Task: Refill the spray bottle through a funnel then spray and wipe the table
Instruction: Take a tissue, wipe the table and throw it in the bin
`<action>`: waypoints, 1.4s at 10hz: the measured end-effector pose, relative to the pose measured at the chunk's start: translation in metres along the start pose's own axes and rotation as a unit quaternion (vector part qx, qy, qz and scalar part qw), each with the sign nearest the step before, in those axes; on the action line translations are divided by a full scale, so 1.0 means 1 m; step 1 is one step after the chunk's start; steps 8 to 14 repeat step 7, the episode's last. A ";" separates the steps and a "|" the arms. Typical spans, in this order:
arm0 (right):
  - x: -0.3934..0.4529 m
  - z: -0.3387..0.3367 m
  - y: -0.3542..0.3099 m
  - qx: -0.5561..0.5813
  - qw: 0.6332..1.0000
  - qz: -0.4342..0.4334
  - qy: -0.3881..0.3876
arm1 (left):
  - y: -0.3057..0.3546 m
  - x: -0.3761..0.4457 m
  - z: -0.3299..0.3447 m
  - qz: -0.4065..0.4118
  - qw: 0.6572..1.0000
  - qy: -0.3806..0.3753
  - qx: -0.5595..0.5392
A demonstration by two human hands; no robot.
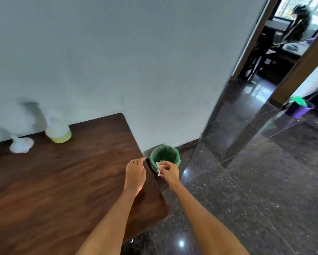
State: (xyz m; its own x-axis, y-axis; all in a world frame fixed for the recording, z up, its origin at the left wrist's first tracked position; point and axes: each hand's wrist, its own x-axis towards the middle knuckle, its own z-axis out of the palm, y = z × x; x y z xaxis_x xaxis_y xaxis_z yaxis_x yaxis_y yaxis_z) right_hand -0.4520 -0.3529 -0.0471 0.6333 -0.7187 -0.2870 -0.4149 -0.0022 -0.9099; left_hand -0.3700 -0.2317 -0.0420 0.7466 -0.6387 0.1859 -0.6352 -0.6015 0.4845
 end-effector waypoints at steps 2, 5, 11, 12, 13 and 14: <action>0.097 -0.052 0.030 -0.103 0.994 0.023 0.016 | 0.026 0.076 0.051 0.003 0.999 -0.034 0.003; 0.300 -0.088 0.085 -0.203 0.978 0.048 -0.024 | 0.033 0.204 0.190 -0.164 0.977 -0.138 0.021; 0.386 -0.051 0.133 -0.232 0.963 0.070 -0.117 | 0.017 0.222 0.252 -0.213 0.967 -0.141 0.013; 0.386 -0.051 0.133 -0.232 0.963 0.070 -0.117 | 0.017 0.222 0.252 -0.213 0.967 -0.141 0.013; 0.386 -0.051 0.133 -0.232 0.963 0.070 -0.117 | 0.017 0.222 0.252 -0.213 0.967 -0.141 0.013; 0.386 -0.051 0.133 -0.232 0.963 0.070 -0.117 | 0.017 0.222 0.252 -0.213 0.967 -0.141 0.013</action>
